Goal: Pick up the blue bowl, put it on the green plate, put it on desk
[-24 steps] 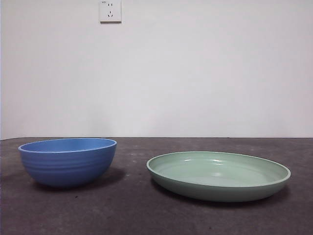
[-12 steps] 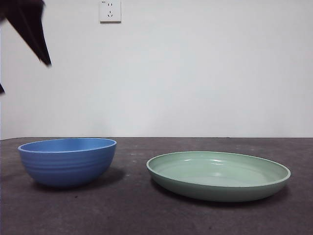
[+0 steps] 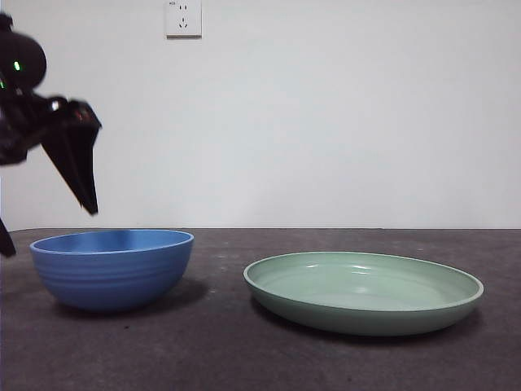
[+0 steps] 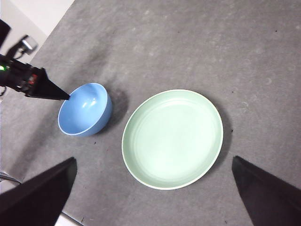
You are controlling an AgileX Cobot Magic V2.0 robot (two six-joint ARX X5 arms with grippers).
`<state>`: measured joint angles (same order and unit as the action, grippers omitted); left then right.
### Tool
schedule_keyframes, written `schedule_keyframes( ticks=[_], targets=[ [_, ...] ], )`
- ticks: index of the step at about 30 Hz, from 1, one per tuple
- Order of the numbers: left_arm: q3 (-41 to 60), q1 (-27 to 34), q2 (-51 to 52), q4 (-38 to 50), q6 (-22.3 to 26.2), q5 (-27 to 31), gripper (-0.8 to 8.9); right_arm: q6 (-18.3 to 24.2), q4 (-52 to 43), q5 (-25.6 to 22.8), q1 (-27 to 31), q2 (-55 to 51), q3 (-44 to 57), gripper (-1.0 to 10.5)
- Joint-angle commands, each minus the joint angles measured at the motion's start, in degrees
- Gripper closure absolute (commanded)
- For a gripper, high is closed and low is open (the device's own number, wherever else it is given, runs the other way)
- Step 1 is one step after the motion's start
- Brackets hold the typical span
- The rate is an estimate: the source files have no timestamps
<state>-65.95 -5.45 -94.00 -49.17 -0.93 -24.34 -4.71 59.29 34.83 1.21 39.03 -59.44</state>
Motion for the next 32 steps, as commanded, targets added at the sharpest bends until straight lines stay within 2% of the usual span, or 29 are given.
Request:
schedule_keyframes(
  ticks=[1,5,14,17,22,25,28,32],
  targets=[
    [-1.07,-0.15,-2.58,1.38,0.46,-0.07,2.59,0.7,-0.48,0.04,-0.07,0.17,-0.79,3.8],
    [-1.07,-0.39,-4.39,2.36,-0.48,-0.11,2.8,0.7,-0.48,0.04,-0.07,0.17,-0.79,3.8],
    [-1.07,-1.77,-5.03,2.62,-0.61,-0.11,5.71,0.7,-0.48,0.07,-0.07,0.17,-0.79,3.8],
    [-1.07,-2.38,-5.09,2.64,-0.61,-0.11,5.81,0.7,-0.48,0.04,-0.07,0.17,-0.79,3.8],
    [-1.07,-2.82,-5.35,2.67,-0.61,-0.04,7.21,0.92,-0.48,0.04,-0.07,0.17,-0.79,3.8],
    [-1.07,-2.82,-5.38,2.71,-0.61,-0.04,7.39,0.9,-0.48,0.04,-0.07,0.17,-0.79,3.8],
    [-1.07,-2.82,-5.38,2.71,-0.59,0.35,8.04,0.9,-0.48,0.04,-0.07,0.17,-0.79,3.8],
    [-1.07,-2.82,-5.38,3.19,-0.59,1.73,8.04,0.9,-0.48,0.07,-0.07,0.17,-0.79,3.8]
  ],
)
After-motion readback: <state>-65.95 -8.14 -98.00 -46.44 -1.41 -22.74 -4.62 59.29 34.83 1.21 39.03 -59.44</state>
